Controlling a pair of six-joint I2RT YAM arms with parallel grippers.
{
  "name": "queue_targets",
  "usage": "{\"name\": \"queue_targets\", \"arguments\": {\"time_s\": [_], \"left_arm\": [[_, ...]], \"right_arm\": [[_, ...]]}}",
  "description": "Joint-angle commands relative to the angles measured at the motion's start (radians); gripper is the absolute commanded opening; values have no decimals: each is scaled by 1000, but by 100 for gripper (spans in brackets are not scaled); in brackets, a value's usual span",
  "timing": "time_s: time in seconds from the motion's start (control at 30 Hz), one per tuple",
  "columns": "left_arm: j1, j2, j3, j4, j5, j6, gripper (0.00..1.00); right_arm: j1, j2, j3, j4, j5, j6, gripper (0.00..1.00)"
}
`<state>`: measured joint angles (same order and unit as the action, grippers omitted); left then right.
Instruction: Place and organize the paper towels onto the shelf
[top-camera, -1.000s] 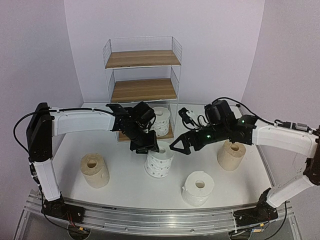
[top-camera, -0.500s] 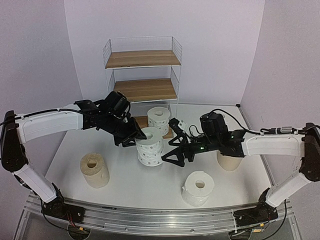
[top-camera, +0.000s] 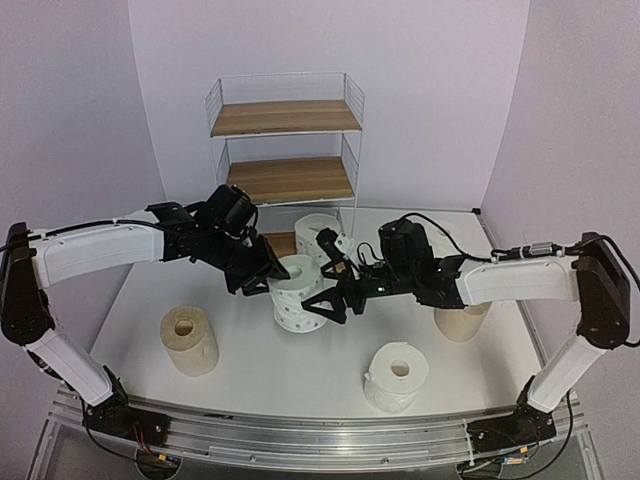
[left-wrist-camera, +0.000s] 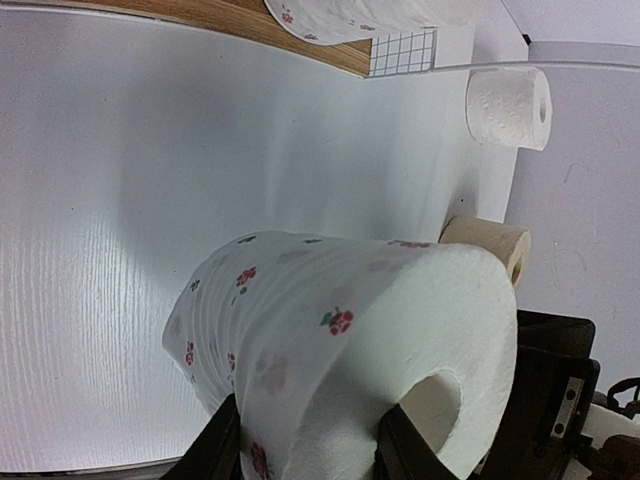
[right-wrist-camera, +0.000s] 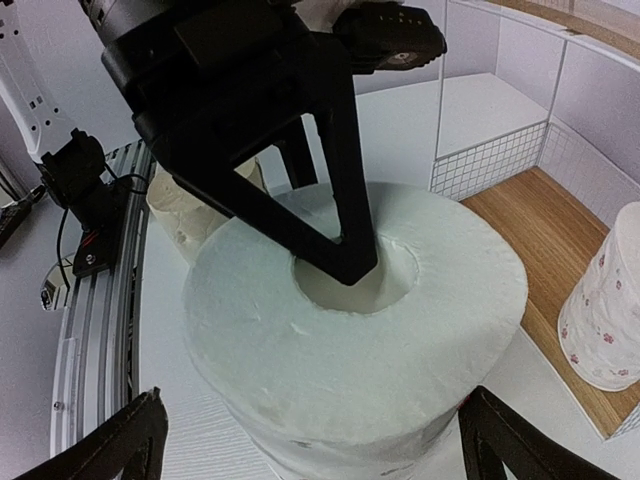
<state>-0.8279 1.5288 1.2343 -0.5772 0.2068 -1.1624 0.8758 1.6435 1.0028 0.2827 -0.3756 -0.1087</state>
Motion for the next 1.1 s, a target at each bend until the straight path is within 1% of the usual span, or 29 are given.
{"name": "queue_targets", "arguments": {"time_s": [0.0,0.1,0.23,0.3,0.5,0.67,0.73,0.83,0.93,1.03,1.07], "left_arm": [[-2,-29,10,73,42,-6,9],[-2,-20,21,66,50,4,8],[-2,-21,17,68,53,-1,8],[-2,-26,10,73,52,-4,8],[-2,-29,6,74,53,-3,7],[-2,-26,6,84,56,12,8],[-2,-17,17,84,66,31,8],[-2,0,31,76,79,44,8],[-2,8,31,83,89,50,8],[-2,7,31,90,91,55,9],[-3,6,31,92,91,58,11]], "right_arm": [[9,44,71,55,-33,5,98],[9,64,83,53,-4,20,98],[9,86,91,52,88,40,98],[9,99,97,52,107,50,98],[11,127,115,53,110,61,97],[10,133,116,54,9,46,92],[10,136,119,57,-12,54,88],[10,138,123,60,-1,67,82],[10,139,127,65,11,87,72],[12,142,130,75,20,131,59],[12,143,128,82,22,141,53]]}}
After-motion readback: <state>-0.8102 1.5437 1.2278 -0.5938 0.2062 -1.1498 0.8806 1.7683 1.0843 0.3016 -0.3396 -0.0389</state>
